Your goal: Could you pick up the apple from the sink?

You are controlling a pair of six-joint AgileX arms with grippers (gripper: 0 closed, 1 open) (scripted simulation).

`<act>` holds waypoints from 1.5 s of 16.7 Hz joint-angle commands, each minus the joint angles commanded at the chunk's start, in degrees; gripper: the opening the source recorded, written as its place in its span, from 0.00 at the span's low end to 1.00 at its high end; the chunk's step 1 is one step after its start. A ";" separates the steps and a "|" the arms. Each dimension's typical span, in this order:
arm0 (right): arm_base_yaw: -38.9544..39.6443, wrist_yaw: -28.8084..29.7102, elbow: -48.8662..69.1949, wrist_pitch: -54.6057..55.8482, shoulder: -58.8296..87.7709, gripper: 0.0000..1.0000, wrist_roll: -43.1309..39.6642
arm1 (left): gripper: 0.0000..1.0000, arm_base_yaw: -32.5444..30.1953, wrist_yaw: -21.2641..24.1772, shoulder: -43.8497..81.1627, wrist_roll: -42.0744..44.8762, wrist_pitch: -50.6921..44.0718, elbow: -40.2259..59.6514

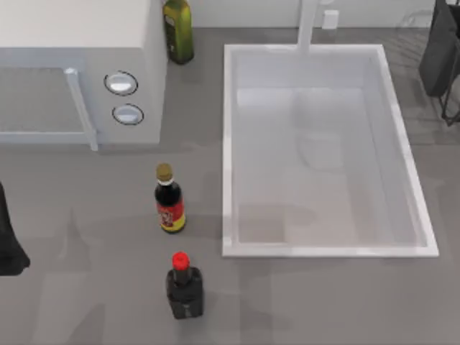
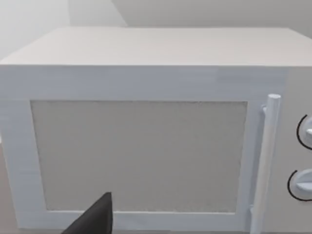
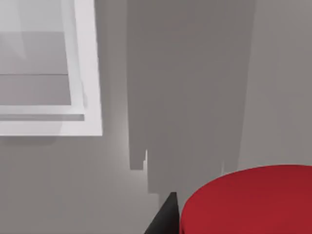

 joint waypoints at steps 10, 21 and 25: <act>0.01 -0.05 -18.66 22.64 3.28 0.00 0.13 | 1.00 0.00 0.00 0.00 0.00 0.00 0.00; 0.01 -0.06 -20.31 24.34 3.74 0.38 0.14 | 1.00 0.00 0.00 0.00 0.00 0.00 0.00; 0.01 -0.06 -20.31 24.34 3.74 0.68 0.14 | 1.00 0.00 0.00 0.00 0.00 0.00 0.00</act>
